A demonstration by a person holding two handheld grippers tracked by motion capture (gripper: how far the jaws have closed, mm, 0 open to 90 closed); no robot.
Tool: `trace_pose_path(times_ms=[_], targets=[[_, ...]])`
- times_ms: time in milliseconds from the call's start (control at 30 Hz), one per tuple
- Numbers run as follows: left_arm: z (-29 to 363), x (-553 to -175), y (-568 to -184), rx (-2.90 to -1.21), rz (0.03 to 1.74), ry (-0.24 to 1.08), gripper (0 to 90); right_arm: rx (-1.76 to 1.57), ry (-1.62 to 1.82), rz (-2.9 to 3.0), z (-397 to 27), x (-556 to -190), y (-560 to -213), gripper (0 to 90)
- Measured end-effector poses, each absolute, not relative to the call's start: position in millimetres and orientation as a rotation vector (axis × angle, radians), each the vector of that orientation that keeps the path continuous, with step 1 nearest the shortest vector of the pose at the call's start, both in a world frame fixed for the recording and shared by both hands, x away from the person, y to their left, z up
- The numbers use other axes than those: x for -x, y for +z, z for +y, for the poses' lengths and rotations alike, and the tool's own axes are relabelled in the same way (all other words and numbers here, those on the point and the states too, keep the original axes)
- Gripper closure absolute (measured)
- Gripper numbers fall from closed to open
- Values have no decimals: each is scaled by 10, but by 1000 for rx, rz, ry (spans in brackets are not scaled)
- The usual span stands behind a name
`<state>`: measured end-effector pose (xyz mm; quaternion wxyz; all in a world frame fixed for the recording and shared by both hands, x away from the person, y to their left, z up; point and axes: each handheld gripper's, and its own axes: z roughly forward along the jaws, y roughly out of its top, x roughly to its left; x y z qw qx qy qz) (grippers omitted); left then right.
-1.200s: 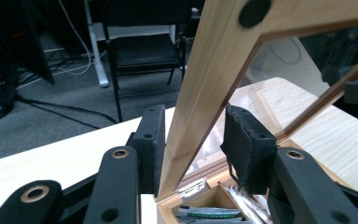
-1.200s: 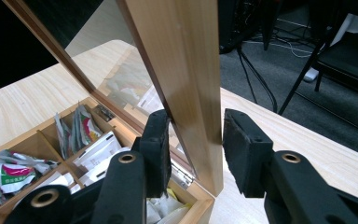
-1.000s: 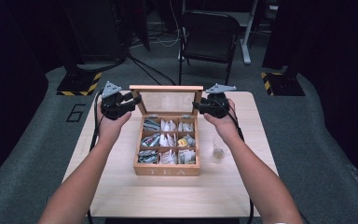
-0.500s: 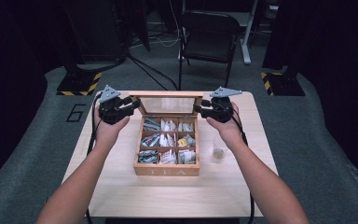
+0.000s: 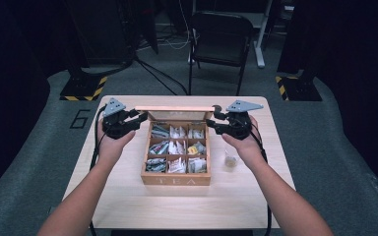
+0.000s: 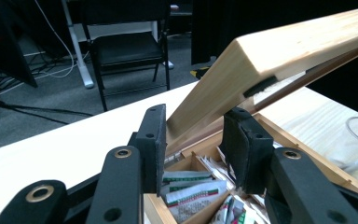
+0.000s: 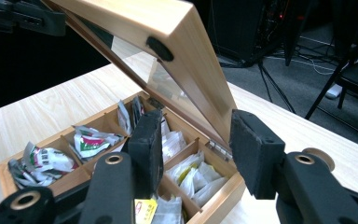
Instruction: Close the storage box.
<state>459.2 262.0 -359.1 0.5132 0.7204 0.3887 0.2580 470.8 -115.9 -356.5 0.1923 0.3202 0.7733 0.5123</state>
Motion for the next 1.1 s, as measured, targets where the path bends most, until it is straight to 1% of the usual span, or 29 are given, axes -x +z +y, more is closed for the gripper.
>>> trace_pose_path(times_ms=[400, 667, 1100], targets=[[2641, -4402, -3729, -1753, 916, 609, 600, -921, 1450, 2201, -1169, -4415, -3615, 536], [2654, -4249, -3850, -1803, 897, 606, 595, -934, 1478, 2193, -1176, -4217, -3665, 535], [2658, -4145, -3953, -1812, 900, 603, 595, -942, 1489, 2202, -1195, -4070, -3721, 538]])
